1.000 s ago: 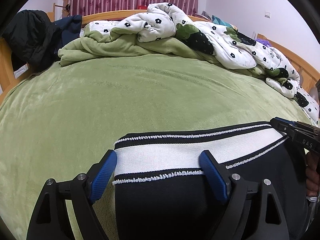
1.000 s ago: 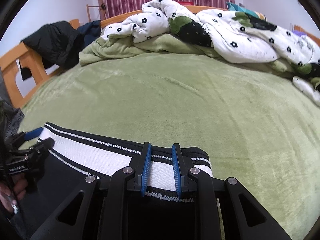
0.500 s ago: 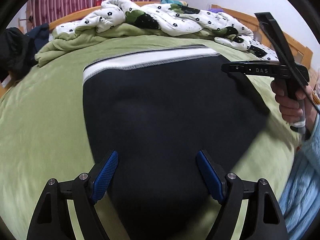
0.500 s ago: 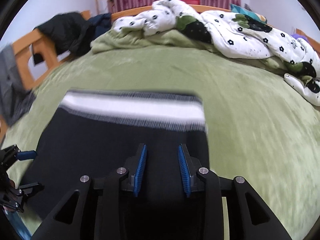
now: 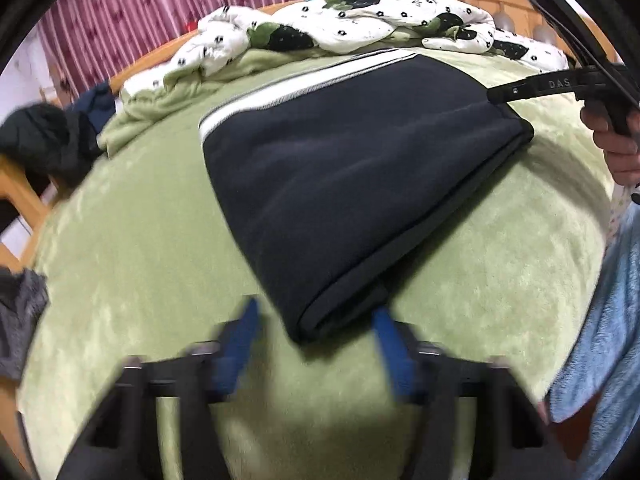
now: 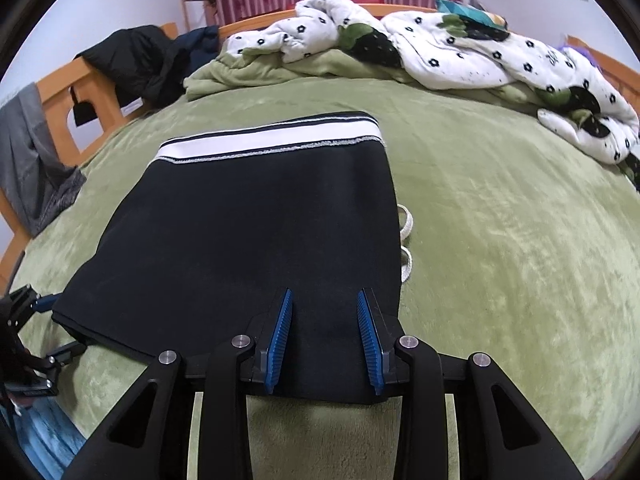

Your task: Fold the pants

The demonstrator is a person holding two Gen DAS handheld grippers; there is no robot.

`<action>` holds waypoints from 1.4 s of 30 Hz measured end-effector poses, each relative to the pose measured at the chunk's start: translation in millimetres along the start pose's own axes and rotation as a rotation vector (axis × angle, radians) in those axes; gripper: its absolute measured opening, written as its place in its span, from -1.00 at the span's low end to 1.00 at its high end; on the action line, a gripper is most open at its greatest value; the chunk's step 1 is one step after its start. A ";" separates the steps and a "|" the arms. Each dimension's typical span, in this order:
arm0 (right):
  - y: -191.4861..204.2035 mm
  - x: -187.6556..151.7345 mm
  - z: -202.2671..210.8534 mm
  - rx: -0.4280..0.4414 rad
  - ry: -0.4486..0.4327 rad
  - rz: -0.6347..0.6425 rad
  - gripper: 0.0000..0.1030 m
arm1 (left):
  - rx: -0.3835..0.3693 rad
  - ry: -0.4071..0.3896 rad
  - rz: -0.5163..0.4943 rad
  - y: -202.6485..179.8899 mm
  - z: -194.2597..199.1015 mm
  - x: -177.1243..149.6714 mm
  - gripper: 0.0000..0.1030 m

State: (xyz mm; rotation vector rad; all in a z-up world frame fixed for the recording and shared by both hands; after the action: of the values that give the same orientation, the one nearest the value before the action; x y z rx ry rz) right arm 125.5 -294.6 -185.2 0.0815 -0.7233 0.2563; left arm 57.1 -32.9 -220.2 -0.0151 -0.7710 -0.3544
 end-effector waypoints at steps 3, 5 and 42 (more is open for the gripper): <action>0.7 0.4 -1.2 -0.011 0.000 -0.006 -0.35 | -0.027 -0.146 0.152 8.4 27.1 16.5 -0.62; 0.9 1.1 1.3 0.000 -0.014 -0.017 -0.35 | -0.076 -0.196 0.273 20.7 33.1 18.5 -0.63; 2.5 -1.1 -1.9 -0.035 -0.033 0.040 -0.29 | -0.116 -0.075 0.384 13.3 -15.7 34.1 0.10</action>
State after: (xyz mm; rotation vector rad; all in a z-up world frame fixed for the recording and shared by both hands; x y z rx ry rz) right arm 125.3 -292.2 -187.4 0.0380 -0.7622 0.2814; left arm 94.5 -33.1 -206.6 -0.2832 -0.8015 -0.0324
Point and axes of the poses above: each gripper's, at about its wrist camera, not at the fingertips, and z roughly against the way its jaws point, y to its left, x to its top, the point moved 7 cm from there along -z, roughly the way its jaws point, and after that the axes turned 9 degrees about z, right-handed, at the moved point
